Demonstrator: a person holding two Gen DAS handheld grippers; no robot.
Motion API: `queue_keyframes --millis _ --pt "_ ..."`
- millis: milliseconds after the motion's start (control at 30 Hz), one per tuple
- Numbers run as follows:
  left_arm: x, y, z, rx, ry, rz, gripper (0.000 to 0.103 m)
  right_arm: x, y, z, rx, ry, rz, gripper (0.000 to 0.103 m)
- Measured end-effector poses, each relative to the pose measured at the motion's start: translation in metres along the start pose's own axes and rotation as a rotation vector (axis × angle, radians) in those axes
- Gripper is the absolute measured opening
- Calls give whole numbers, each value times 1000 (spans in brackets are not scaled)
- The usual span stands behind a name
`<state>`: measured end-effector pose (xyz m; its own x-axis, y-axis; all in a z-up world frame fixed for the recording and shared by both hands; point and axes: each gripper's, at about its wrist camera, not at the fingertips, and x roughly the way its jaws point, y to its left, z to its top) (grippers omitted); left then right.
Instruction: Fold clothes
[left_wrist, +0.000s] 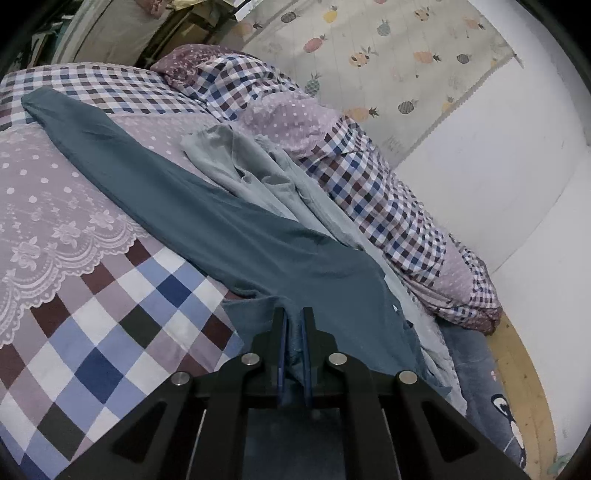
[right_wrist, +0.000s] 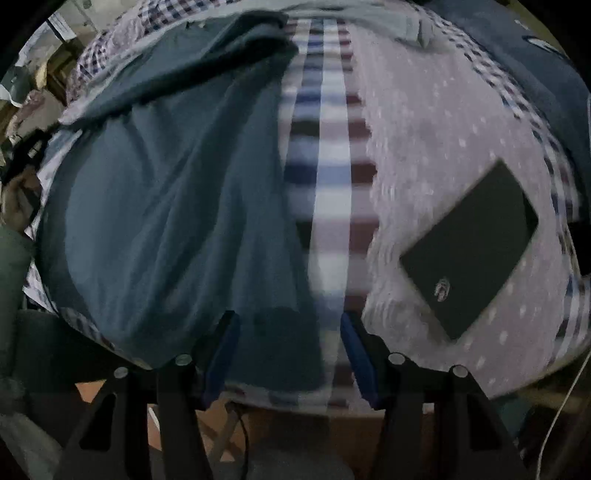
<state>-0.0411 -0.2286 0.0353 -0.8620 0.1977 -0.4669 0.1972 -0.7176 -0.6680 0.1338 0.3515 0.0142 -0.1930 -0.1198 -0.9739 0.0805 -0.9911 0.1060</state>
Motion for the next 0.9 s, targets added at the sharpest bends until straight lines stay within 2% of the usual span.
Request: queue_keyframes --millis 133,167,200,333,400,533,667,733,767,800,867,900 --pt "-1 0 1 -7 3 -22 6 8 10 -6 9 1 -30 32" --pt "0 0 1 -8 5 -24 6 5 11 -7 13 -2 -38 12" --pt "0 1 1 -9 6 -26 6 1 13 -8 17 -4 -47 2" --pt "-4 4 7 -53 9 -69 6 -26 15 -24 44 8 -104 2" --pt "-6 2 8 -38 9 -70 6 -33 12 -36 73 34 -99 2" --pt "-4 0 5 -4 27 -40 6 -3 20 -43 37 202 -72 6" --pt "3 6 1 -1 67 0 6 -13 26 -14 -46 287 -107 9" --pt "4 8 1 5 73 7 6 -38 30 20 -94 237 -141 16" --pt "4 9 0 8 75 9 6 -52 30 37 -101 192 -148 29" --pt "5 9 0 14 76 13 6 -66 32 58 -110 135 -150 37" --pt "6 9 -2 26 79 20 6 -89 41 112 -131 1 -139 60" --pt "7 8 -3 32 81 25 6 -92 48 138 -140 -51 -116 66"
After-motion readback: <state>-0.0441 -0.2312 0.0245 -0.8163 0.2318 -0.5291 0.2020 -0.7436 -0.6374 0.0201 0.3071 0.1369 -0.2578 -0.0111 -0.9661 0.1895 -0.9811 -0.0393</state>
